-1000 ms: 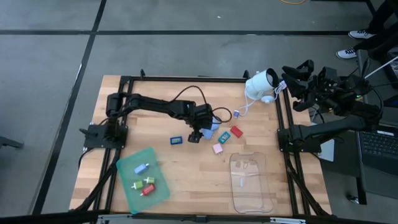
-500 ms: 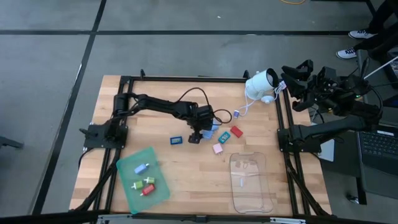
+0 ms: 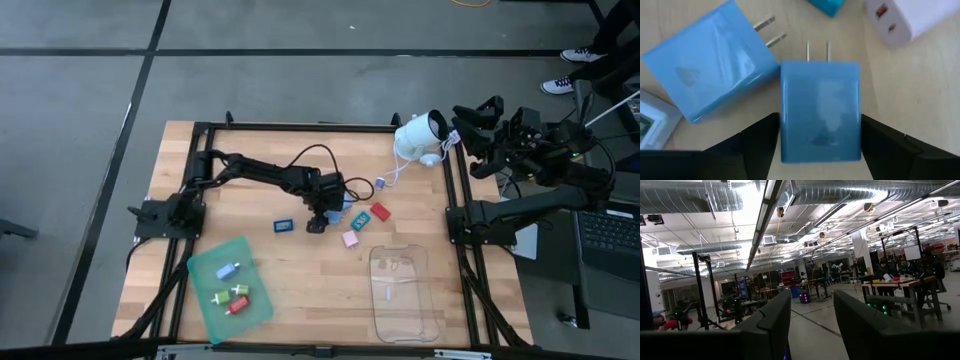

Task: Pick & Place Office items
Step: Put the bottom blue charger adapter into the blue bin

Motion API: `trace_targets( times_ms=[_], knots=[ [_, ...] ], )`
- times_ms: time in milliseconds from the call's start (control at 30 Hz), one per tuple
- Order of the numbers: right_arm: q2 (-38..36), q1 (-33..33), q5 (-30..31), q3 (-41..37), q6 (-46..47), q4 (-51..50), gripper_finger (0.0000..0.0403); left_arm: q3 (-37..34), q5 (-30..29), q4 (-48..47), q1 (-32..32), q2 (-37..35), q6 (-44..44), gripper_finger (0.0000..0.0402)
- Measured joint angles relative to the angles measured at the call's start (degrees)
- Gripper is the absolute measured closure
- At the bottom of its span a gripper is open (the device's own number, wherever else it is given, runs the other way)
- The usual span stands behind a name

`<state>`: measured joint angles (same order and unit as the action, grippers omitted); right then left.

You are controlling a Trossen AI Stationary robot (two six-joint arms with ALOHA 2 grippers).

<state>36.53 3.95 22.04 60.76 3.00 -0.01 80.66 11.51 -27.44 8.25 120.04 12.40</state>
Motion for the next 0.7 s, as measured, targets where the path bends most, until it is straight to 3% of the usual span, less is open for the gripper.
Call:
trace_targets(
  times_ms=[267,400,533,700],
  knots=[
    [0.04,0.0,0.0,-0.01,-0.27,0.0,0.0247,0.12,-1.94,-0.33,-1.16,0.96,-5.52,0.0192],
    [0.04,0.01,0.0,0.0,-0.55,0.0,0.0247,-0.29,-1.48,0.33,-1.18,-1.16,-9.02,0.0193],
    [0.04,0.0,0.0,-0.01,-0.86,0.0,0.0247,0.02,1.15,0.56,-0.32,-6.3,-14.3,0.0193],
    [0.02,0.02,0.0,-0.01,-0.89,0.0,0.0247,0.5,0.35,3.23,1.22,-15.33,-20.39,0.0193]
  ],
)
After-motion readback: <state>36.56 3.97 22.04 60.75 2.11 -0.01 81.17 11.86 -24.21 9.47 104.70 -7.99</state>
